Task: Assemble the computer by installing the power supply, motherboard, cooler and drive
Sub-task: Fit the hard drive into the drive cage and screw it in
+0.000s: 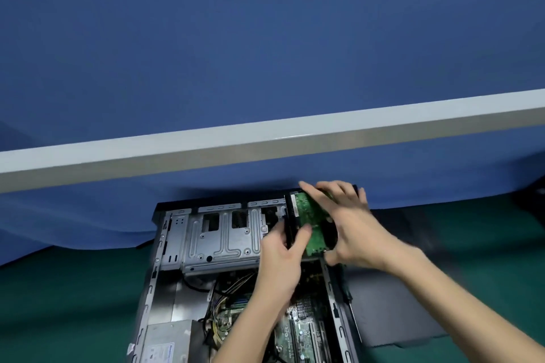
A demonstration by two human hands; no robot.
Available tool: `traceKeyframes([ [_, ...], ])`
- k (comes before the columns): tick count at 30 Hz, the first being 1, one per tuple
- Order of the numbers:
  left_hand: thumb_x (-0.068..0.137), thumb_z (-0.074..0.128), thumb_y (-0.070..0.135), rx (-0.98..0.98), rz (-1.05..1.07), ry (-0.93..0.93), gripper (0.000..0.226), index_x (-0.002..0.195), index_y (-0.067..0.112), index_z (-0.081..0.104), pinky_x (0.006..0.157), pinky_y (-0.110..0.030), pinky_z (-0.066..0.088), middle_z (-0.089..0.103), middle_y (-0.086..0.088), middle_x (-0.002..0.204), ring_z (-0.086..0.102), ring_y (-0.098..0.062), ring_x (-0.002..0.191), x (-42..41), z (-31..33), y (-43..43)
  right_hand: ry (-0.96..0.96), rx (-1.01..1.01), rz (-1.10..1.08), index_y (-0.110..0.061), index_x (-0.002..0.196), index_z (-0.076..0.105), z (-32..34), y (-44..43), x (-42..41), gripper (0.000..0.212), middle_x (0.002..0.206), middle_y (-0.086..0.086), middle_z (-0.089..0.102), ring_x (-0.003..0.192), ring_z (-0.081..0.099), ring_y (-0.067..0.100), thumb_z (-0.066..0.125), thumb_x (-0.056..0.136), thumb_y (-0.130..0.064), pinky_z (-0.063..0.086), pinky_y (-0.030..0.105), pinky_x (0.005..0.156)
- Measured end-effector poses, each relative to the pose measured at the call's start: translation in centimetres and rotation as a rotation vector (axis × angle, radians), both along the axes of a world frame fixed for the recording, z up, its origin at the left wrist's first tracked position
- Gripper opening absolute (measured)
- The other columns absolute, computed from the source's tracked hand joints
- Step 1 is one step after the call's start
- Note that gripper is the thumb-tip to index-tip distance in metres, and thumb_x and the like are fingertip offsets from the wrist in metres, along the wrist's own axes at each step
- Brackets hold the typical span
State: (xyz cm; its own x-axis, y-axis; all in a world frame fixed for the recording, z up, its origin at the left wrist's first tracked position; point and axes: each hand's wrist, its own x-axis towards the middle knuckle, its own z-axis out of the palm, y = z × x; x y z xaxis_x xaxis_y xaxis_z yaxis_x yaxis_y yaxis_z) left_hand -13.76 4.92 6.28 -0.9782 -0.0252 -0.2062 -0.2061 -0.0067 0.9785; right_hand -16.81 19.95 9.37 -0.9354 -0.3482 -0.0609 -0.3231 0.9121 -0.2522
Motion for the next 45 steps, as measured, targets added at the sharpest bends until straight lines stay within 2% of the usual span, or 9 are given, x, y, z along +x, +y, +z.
traceKeyframes([
  [5,0.081,0.066,0.044,0.102,0.105,-0.097,0.047,0.119,0.018,0.059,0.099,-0.027,0.043,0.067,0.003,0.117,0.061,-0.005,0.109,0.7,1.0,-3.6,-0.062,-0.875,-0.694,-0.017,0.154,0.002,-1.7,-3.5,4.1,0.146,0.152,-0.001,0.021,0.144,0.018,0.015,0.081,0.042,-0.065,0.016,0.034,0.116],
  [8,0.085,0.067,0.032,0.141,0.120,-0.092,0.020,0.101,0.030,0.055,0.080,-0.002,0.042,0.065,0.024,0.090,0.057,0.020,0.089,1.4,1.4,-4.2,-0.579,-1.701,-0.856,-0.005,0.138,0.041,-2.5,-5.9,4.8,0.102,0.106,0.011,0.069,0.102,0.066,0.024,0.084,0.057,-0.050,0.044,0.045,0.101],
  [11,0.091,0.061,0.029,0.107,0.064,-0.040,0.006,0.090,0.026,0.056,0.064,-0.006,0.046,0.070,0.023,0.072,0.063,0.013,0.076,2.2,1.8,-4.4,-0.921,-2.081,-0.725,0.005,0.128,0.055,-2.1,-8.1,4.8,0.060,0.119,0.025,0.064,0.112,0.062,0.036,0.068,0.083,-0.032,0.040,0.049,0.106],
  [15,0.093,0.034,0.048,-0.159,0.016,0.071,0.045,0.093,0.016,0.065,0.066,-0.017,0.044,0.063,0.009,0.065,0.056,-0.004,0.065,2.9,2.1,-5.5,-0.789,-2.179,-0.891,0.007,0.130,0.053,-1.8,-8.3,4.6,0.052,0.122,0.027,0.061,0.112,0.061,0.036,0.057,0.087,-0.022,0.042,0.046,0.104],
  [18,0.098,0.042,0.038,-0.392,-0.015,0.202,0.028,0.081,0.030,0.063,0.072,-0.010,0.037,0.054,0.010,0.084,0.054,0.002,0.079,3.4,2.4,-6.4,-0.663,-2.183,-1.012,0.005,0.126,0.057,-1.2,-7.1,4.7,0.049,0.115,0.024,0.066,0.100,0.067,0.030,0.062,0.082,-0.016,0.055,0.040,0.083],
  [26,0.096,0.053,0.032,-0.218,-0.247,0.282,0.046,0.052,0.018,0.058,0.084,-0.022,0.040,0.060,0.001,0.075,0.058,-0.012,0.082,4.3,3.9,-5.8,-0.500,-2.050,-1.057,0.005,0.128,0.054,1.1,-5.7,4.5,0.051,0.112,0.025,0.067,0.099,0.068,0.033,0.069,0.082,-0.013,0.059,0.039,0.070],
  [30,0.083,0.073,0.018,-0.020,-0.188,0.164,0.023,0.068,0.017,0.056,0.071,-0.021,0.049,0.067,-0.003,0.070,0.069,-0.016,0.073,4.4,3.5,-5.3,-0.491,-2.018,-1.002,0.010,0.129,0.050,1.2,-5.5,4.5,0.052,0.118,0.028,0.063,0.109,0.063,0.036,0.068,0.085,-0.011,0.052,0.049,0.092],
  [34,0.071,0.083,0.029,0.036,-0.121,0.128,0.024,0.082,0.019,0.064,0.074,-0.024,0.053,0.073,-0.008,0.076,0.072,-0.022,0.079,4.1,3.3,-5.2,-0.478,-2.043,-0.923,0.010,0.120,0.058,1.4,-5.8,4.4,0.036,0.109,0.023,0.069,0.091,0.070,0.029,0.060,0.090,-0.009,0.060,0.037,0.068],
  [45,0.066,0.083,0.032,-0.013,-0.007,0.084,0.026,0.081,0.016,0.070,0.082,-0.035,0.054,0.074,0.000,0.082,0.071,-0.016,0.082,3.8,2.4,-5.1,-0.431,-2.003,-0.852,0.008,0.116,0.061,1.3,-5.9,4.4,0.035,0.111,0.025,0.067,0.088,0.069,0.030,0.061,0.085,-0.009,0.059,0.038,0.062],
])
